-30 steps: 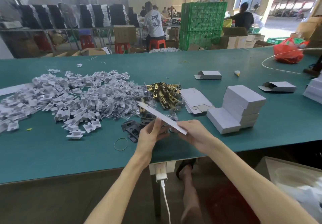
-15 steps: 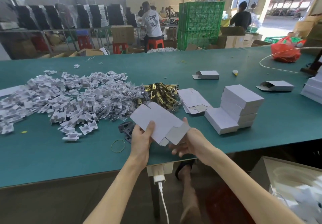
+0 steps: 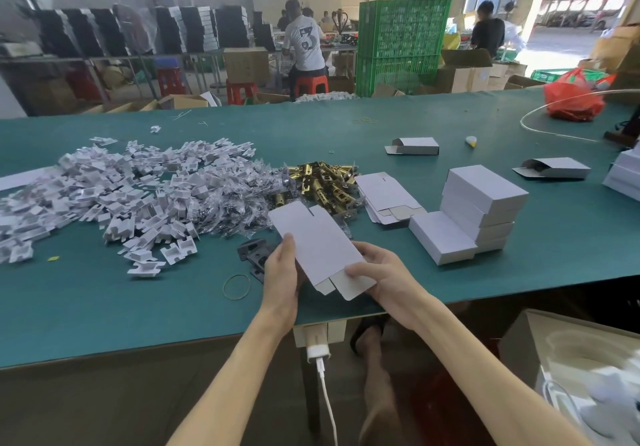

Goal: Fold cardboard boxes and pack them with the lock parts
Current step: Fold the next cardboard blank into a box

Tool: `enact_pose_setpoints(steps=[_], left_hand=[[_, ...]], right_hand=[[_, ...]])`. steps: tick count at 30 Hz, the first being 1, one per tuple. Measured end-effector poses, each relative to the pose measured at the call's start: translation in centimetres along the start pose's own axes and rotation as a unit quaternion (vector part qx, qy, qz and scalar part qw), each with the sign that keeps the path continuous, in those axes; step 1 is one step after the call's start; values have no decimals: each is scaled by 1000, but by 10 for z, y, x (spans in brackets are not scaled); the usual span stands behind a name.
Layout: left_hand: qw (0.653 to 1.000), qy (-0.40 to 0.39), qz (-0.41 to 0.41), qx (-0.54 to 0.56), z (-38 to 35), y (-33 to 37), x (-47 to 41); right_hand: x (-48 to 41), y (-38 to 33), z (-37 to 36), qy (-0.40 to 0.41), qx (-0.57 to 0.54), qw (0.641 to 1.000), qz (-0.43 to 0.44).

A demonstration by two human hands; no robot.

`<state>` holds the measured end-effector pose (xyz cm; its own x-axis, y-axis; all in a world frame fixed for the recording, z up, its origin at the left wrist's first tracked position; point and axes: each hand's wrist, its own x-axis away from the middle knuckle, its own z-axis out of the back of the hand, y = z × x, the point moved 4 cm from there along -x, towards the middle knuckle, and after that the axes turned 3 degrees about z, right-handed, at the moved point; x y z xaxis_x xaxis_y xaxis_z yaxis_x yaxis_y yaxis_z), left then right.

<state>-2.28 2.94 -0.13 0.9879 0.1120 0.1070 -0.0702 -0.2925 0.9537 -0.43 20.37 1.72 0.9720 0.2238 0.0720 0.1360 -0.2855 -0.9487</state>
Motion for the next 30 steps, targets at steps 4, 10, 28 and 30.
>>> enact_pose_setpoints(steps=[4, 10, 28, 30], left_hand=[[998, -40, -4, 39, 1, 4, 3], [995, -99, -14, 18, -7, 10, 9], [974, -226, -14, -8, -11, 8, 7], [976, -218, -9, 7, -12, 8, 6]], right_hand=[[2, 3, 7, -22, -40, 999, -16], [4, 5, 11, -70, -67, 995, -30], [-1, 7, 13, -91, -69, 991, -74], [-2, 7, 12, -79, -72, 992, -72]])
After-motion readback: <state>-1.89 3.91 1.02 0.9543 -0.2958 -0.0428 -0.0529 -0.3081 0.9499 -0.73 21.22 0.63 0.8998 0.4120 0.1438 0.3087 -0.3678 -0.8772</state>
